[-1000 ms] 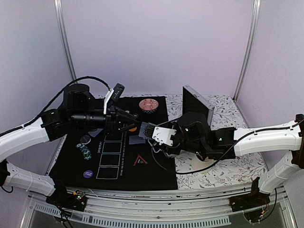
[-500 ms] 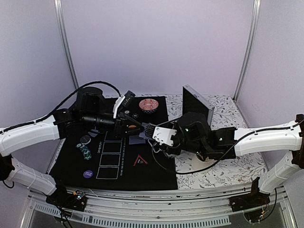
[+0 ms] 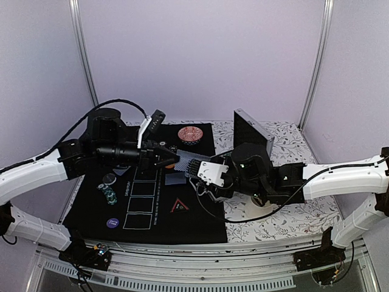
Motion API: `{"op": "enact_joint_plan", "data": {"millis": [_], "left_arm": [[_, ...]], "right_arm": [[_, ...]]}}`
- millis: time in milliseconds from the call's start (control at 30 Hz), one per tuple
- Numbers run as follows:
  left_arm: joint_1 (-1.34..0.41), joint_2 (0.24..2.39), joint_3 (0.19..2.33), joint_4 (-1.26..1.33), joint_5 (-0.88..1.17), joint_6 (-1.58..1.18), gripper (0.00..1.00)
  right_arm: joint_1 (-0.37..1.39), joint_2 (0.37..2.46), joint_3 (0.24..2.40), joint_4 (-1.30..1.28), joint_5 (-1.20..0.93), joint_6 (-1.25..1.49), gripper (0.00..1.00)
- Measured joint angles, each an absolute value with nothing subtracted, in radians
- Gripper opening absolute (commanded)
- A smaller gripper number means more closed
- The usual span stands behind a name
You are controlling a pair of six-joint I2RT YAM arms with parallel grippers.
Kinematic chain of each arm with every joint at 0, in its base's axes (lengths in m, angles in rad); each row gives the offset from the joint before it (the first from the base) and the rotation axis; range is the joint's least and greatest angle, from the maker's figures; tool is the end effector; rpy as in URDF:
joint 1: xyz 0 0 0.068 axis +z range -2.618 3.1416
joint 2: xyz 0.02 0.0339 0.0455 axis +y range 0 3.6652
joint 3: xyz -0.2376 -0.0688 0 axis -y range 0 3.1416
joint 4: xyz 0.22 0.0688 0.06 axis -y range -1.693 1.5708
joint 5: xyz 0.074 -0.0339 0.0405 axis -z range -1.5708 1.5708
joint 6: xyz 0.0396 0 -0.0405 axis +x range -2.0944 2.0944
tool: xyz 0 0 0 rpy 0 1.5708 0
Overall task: Distribute texas hold em gaming equipment
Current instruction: Pick up the poker card from the face-down deck piles.
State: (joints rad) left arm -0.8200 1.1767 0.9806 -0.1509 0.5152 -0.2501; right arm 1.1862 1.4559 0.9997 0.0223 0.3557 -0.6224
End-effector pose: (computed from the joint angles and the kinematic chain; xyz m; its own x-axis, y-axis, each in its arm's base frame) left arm 0.1619 -0.2021 0.3120 -0.4605 0.1778 -0.8697 0.8653 0.3085 -0.3951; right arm 0.1319 0.2891 0.2598 0.3093 -0.6924 -0.6518 -0.7016 0.2965 -0.6479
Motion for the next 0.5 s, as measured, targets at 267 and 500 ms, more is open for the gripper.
{"op": "enact_joint_plan", "data": {"millis": [267,500], "left_arm": [[-0.809,1.054,0.970,-0.142,0.503,-0.260,0.00],[-0.597,0.987,0.935,-0.158,0.486,-0.320,0.00]], "right_arm": [[1.164,1.428,0.967,0.022,0.355,-0.615,0.46],[1.138,1.413,0.945,0.007,0.349,-0.599,0.46]]}}
